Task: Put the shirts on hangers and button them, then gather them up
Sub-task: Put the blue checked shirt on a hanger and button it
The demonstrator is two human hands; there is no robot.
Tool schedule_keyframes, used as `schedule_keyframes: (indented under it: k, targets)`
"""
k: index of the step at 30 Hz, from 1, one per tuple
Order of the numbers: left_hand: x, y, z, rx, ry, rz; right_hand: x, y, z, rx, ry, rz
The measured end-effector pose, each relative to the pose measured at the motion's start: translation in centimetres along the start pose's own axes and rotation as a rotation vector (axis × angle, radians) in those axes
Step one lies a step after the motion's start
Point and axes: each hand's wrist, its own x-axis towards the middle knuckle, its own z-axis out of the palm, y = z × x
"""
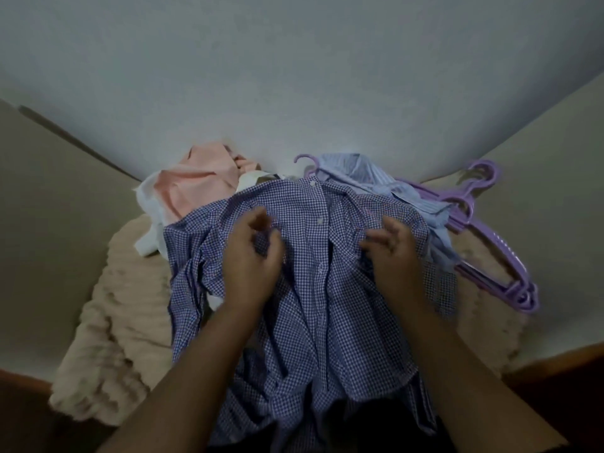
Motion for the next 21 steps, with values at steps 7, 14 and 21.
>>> schedule_keyframes:
  k: [7, 14, 21]
  targets:
    - [-5.6, 2.0, 4.6, 0.148, -0.433, -0.202, -1.7, 1.2, 0.1, -0.192, -0.067, 0.023]
    - [-4.5, 1.2, 4.8, 0.151, -0.288, -0.364, -1.8, 0.3, 0.2, -0.055, -0.118, 0.132]
    - [-4.4, 1.8, 2.2, -0.375, -0.123, -0.771, -3.8, -0.3, 1.6, -0.047, -0.137, 0.097]
